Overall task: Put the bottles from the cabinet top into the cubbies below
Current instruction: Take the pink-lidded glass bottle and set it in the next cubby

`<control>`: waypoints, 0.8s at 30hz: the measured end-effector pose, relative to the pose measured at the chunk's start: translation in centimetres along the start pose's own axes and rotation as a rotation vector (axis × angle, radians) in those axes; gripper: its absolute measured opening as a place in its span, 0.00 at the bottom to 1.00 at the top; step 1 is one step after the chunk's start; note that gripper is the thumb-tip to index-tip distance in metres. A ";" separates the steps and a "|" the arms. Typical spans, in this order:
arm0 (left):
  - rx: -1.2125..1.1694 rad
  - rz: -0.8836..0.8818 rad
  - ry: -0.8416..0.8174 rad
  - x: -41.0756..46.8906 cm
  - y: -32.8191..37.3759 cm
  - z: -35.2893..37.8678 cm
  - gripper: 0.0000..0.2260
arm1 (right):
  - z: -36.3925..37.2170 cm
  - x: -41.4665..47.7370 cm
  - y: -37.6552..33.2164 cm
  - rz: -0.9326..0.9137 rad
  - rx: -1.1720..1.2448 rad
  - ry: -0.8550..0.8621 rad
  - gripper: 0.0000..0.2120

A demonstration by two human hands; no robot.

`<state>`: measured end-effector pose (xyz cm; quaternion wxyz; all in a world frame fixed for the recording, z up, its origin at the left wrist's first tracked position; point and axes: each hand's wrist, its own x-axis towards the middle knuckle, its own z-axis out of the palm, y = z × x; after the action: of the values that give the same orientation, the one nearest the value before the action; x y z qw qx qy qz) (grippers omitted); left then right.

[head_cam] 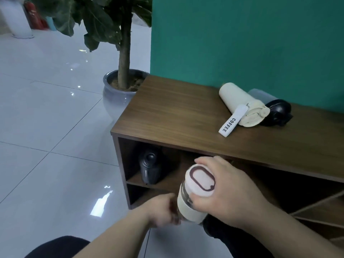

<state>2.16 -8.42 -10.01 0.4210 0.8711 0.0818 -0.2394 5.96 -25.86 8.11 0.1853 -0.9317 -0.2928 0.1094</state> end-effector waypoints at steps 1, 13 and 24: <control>0.012 -0.012 -0.008 0.2 0.1 0.5 0.27 | 1.6 0.4 0.8 0.021 -0.028 -0.036 0.35; -0.031 -0.063 0.383 7.7 -1.7 4.4 0.36 | 10.9 8.0 6.2 0.177 0.021 0.143 0.38; -0.269 -0.160 0.561 11.4 -1.6 5.6 0.32 | 12.3 11.7 7.6 0.308 0.109 0.101 0.33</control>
<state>9.60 -12.43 -19.64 0.4730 0.8305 0.2940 -0.0093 15.36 -21.37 -7.32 0.2311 -0.9584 -0.1304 0.1055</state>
